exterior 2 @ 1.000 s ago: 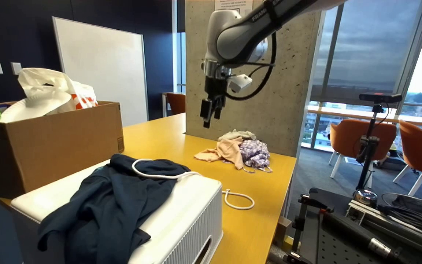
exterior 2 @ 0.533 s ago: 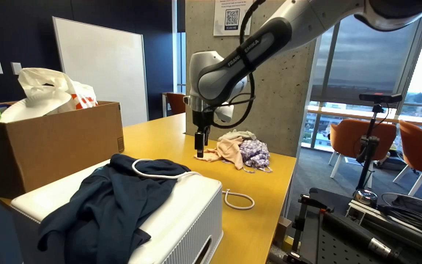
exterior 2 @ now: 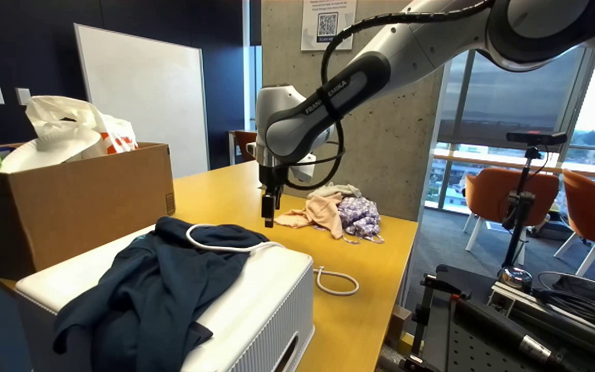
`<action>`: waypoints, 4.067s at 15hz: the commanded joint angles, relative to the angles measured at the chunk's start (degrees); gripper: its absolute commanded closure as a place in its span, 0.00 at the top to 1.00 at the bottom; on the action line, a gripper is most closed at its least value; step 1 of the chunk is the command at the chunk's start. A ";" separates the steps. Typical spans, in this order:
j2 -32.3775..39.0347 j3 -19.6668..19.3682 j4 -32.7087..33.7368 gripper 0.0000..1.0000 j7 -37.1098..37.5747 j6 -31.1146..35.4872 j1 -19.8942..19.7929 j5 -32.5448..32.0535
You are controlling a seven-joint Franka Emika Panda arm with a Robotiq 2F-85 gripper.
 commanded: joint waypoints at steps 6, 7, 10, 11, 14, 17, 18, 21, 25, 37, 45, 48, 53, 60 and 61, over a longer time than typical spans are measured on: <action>0.40 2.34 -0.34 1.00 -4.60 0.10 -0.09 -1.59; 0.74 2.73 -0.22 1.00 -5.87 0.31 0.34 -2.10; 2.54 4.07 2.13 1.00 -9.25 -0.12 1.01 -3.33; 3.36 4.60 3.05 1.00 -11.29 0.04 0.91 -3.67; 5.30 5.96 5.52 1.00 -17.43 2.58 0.68 -4.84; 7.34 7.25 7.84 1.00 -22.14 4.27 0.48 -3.83; 8.14 7.51 8.52 1.00 -23.22 4.82 0.60 -3.64; 9.87 8.40 10.08 0.75 -26.57 5.38 0.90 -3.36; 9.14 9.36 8.43 0.50 -29.63 7.13 1.63 -3.53; -1.28 7.49 -0.16 0.01 -31.03 12.97 3.10 -5.29; -5.23 3.11 8.82 0.01 -30.42 10.00 4.76 -10.20; -3.01 -0.65 15.45 0.01 -30.31 9.27 3.63 -11.83; 4.52 -6.06 27.32 0.01 -29.51 8.92 -1.11 -12.27; 16.00 -14.48 44.86 0.01 -20.79 9.65 -5.31 -14.13; 17.14 -15.66 46.20 0.01 -19.94 9.69 -5.39 -15.08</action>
